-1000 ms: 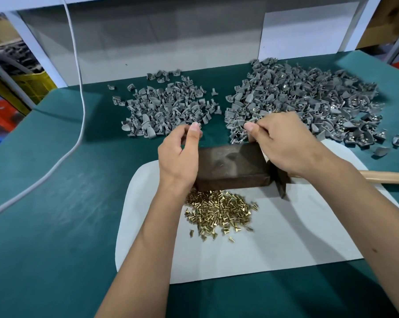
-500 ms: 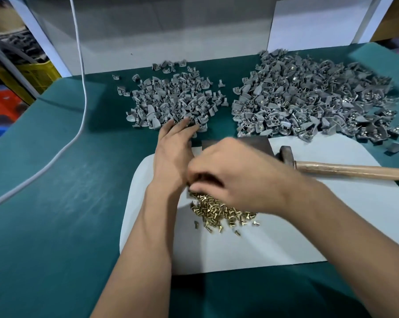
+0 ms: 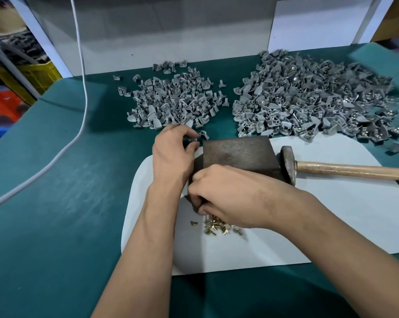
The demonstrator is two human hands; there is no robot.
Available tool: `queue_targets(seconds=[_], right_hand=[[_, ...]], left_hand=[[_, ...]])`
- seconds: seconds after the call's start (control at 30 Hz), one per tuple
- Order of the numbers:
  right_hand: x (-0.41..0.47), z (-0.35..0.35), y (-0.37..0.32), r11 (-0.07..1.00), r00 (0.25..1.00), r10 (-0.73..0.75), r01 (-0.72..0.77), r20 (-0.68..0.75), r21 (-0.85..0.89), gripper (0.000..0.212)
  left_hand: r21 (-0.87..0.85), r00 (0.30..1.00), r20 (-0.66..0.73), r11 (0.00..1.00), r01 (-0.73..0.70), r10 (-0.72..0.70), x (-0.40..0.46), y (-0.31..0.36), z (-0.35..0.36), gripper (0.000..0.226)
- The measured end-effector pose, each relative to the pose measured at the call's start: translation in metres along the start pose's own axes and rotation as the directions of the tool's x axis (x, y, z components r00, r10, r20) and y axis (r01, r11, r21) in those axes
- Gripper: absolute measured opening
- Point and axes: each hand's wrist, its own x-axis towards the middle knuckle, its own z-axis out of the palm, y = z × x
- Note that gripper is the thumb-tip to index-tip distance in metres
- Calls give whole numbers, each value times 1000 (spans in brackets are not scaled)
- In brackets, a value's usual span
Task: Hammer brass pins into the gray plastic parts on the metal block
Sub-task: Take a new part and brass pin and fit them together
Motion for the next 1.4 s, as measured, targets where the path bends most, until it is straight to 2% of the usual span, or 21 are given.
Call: queue_targets(seconds=[0.13, 0.27, 0.37, 0.47, 0.53, 0.6, 0.7, 0.87, 1.07, 1.4], right_hand=[[-6, -4, 12, 979, 990, -52, 76, -133, 189, 3], [-13, -4, 24, 962, 923, -62, 157, -381, 223, 8], [-19, -4, 37, 964, 793, 32, 135, -608, 227, 9], [-22, -2, 51, 949, 609, 189, 87, -770, 302, 6], [-23, 2, 59, 887, 554, 316, 117, -770, 447, 2], [-23, 6, 64, 763, 545, 447, 181, -709, 621, 6], [-21, 11, 67, 684, 534, 522, 204, -665, 701, 11], [-20, 12, 67, 714, 507, 520, 183, -687, 676, 18], [-24, 9, 71, 867, 481, 429, 17, -764, 497, 21], [-25, 8, 71, 885, 469, 411, 1, -782, 466, 21]], left_hand=[[-256, 990, -100, 964, 69, -97, -1, 7, -1, 30], [-469, 980, -149, 882, 46, -130, -2, 12, -3, 30], [-587, 972, -151, 807, 59, -181, -2, 17, -2, 20], [-639, 976, -169, 769, -4, -135, -5, 22, -1, 15], [-628, 985, -165, 776, -61, -56, -8, 28, 0, 15], [-579, 990, -141, 809, -101, 23, -11, 34, 0, 22], [-479, 987, -74, 863, -159, 141, -17, 47, 2, 38], [-524, 966, 15, 825, -211, 257, -24, 56, 6, 46], [-533, 969, 10, 822, -203, 245, -26, 59, 4, 48], [-517, 970, 20, 833, -196, 241, -26, 62, 1, 45]])
